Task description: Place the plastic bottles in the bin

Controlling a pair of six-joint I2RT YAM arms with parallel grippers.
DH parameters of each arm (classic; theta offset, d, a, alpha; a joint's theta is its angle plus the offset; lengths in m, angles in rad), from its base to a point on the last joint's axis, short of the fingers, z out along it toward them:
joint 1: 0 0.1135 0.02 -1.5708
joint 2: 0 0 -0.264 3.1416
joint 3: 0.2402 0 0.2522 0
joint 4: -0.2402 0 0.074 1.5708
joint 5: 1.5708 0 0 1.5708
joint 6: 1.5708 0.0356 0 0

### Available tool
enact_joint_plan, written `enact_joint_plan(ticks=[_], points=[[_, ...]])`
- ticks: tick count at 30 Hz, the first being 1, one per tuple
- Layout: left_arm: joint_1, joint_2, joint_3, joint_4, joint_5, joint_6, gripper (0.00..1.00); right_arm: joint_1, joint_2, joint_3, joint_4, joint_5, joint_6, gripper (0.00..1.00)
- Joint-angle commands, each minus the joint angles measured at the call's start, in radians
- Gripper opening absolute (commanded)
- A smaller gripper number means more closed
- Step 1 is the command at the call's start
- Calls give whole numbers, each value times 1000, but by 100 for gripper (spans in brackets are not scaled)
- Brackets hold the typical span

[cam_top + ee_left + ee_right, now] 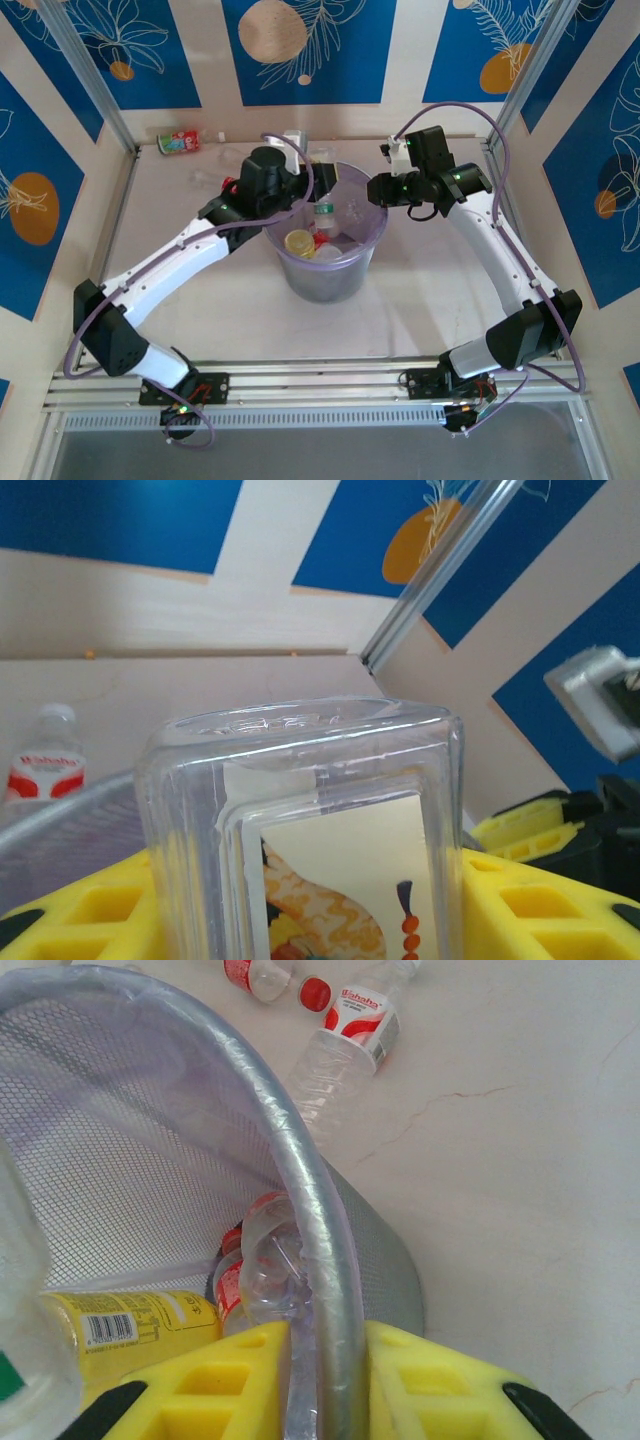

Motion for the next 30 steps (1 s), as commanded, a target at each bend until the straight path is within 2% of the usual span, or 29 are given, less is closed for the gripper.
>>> enact_joint_plan(ticks=[1,8,12,22,26,30], points=[[-22,22,-26,44,27,-31,15,10,4,33,-9,-7,0,23],[-35,54,-72,56,24,-52,15,11,15,43,-8,-12,-2,23],[-35,64,-96,54,29,-65,19,10,17,49,-12,-9,-5,23],[-36,56,-120,47,31,-59,60,11,19,51,-13,-10,-3,23],[-35,49,-113,32,31,-45,69,12,20,51,-12,-10,-2,23],[-36,36,-111,20,30,-34,88,13,18,52,-13,-8,-4,23]])
